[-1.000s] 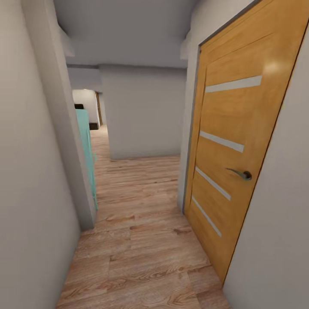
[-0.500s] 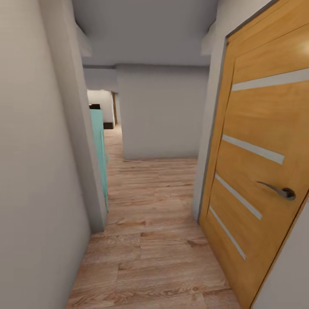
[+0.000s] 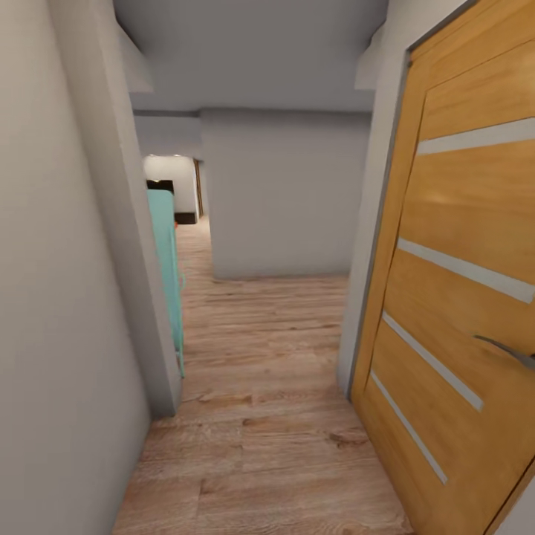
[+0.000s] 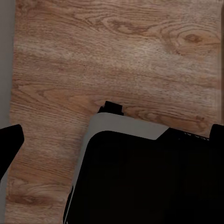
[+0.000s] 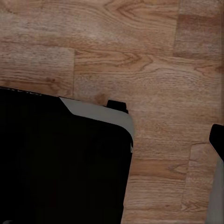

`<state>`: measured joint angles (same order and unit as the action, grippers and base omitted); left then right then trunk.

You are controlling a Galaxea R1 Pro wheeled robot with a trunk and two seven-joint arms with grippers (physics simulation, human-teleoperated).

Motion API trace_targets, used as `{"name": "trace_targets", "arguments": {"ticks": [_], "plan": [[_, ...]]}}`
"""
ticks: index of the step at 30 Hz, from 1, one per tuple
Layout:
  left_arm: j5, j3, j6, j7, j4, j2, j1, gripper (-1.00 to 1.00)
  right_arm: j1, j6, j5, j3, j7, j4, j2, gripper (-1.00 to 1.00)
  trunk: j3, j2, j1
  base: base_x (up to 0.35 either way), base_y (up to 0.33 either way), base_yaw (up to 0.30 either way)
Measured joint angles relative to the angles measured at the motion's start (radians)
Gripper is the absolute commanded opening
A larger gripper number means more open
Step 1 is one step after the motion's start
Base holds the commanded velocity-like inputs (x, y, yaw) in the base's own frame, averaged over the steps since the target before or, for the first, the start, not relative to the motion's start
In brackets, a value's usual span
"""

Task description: Move the two storage containers from the living room to the garage. In the garage, place one container on the floor and stack the other container on top of it (either order is fine).

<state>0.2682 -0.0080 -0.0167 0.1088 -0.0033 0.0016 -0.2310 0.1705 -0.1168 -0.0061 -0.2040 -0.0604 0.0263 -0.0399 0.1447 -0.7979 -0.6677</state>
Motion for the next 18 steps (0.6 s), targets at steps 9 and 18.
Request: {"name": "trace_targets", "arguments": {"ticks": [9, 18], "plan": [[0.000, 0.000, -0.001, 0.000, 0.000, 0.000, 0.000, 1.00, 0.000, 0.000, -0.001, -0.001, -0.004, 0.000, -0.002, 1.00, 0.000, 0.000, 0.000, 0.321, 0.000, 0.091], [0.000, 0.000, 0.000, 0.000, 0.000, 0.000, 0.000, 1.00, 0.000, -0.001, -0.004, 0.001, -0.003, 0.000, 0.001, 1.00, 0.000, 0.000, 0.000, 0.321, 0.000, 0.103]]}}
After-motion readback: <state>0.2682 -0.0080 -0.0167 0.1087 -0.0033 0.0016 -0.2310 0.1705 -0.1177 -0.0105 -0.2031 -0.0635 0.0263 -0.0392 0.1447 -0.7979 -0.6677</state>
